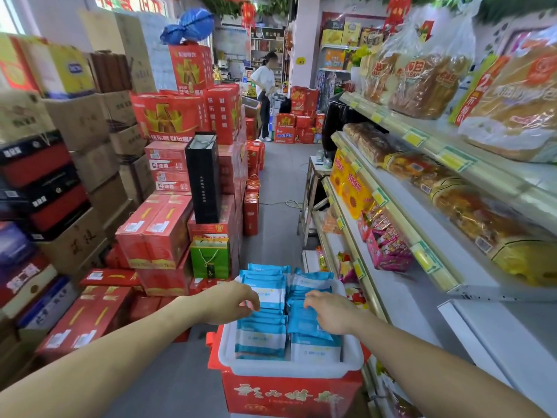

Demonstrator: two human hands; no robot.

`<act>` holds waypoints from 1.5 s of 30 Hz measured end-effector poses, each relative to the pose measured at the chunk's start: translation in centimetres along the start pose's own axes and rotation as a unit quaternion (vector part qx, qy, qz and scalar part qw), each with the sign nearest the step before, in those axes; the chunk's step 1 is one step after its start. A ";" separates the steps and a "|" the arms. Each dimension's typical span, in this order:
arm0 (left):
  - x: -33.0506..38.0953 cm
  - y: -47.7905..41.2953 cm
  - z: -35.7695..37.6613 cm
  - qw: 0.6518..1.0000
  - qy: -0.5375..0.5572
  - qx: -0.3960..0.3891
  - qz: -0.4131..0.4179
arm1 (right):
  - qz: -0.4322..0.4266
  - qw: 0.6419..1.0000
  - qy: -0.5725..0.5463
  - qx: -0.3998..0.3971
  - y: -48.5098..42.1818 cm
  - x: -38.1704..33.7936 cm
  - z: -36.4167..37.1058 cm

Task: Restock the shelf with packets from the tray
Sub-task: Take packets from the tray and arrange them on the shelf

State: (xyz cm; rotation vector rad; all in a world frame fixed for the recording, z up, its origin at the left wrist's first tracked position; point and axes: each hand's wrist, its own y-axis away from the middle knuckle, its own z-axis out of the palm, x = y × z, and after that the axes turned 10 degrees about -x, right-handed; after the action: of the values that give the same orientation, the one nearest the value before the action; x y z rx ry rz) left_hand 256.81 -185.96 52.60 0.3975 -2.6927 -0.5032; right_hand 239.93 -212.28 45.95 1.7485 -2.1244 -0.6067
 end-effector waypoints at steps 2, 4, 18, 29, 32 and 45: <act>-0.2 0.3 0.1 1.000 0.007 0.007 -0.005 | 0.008 1.000 0.002 0.023 -0.6 0.0 -0.4; -0.4 0.7 0.2 1.000 0.017 0.007 -0.014 | 0.014 0.999 0.014 0.035 -0.9 -0.1 -1.0; -0.3 2.3 0.2 0.999 0.033 0.019 -0.028 | 0.004 1.000 -0.011 0.019 -0.7 1.0 -4.9; 3.5 -4.8 2.0 0.999 -0.002 -0.029 0.023 | -0.039 0.985 -0.163 0.044 9.0 3.4 -11.3; 4.8 -7.5 3.3 0.999 -0.015 -0.032 0.036 | -0.028 0.986 -0.158 0.045 11.3 4.0 -11.1; 7.3 -15.5 9.0 0.986 -0.146 -0.060 0.055 | 0.053 0.992 -0.116 0.024 18.0 5.3 -8.6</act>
State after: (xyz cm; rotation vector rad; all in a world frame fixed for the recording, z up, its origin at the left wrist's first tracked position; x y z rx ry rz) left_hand 249.81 -199.70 40.94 0.1491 -2.9215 -0.7381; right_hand 228.00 -215.61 62.51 1.6452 -2.3890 -0.7695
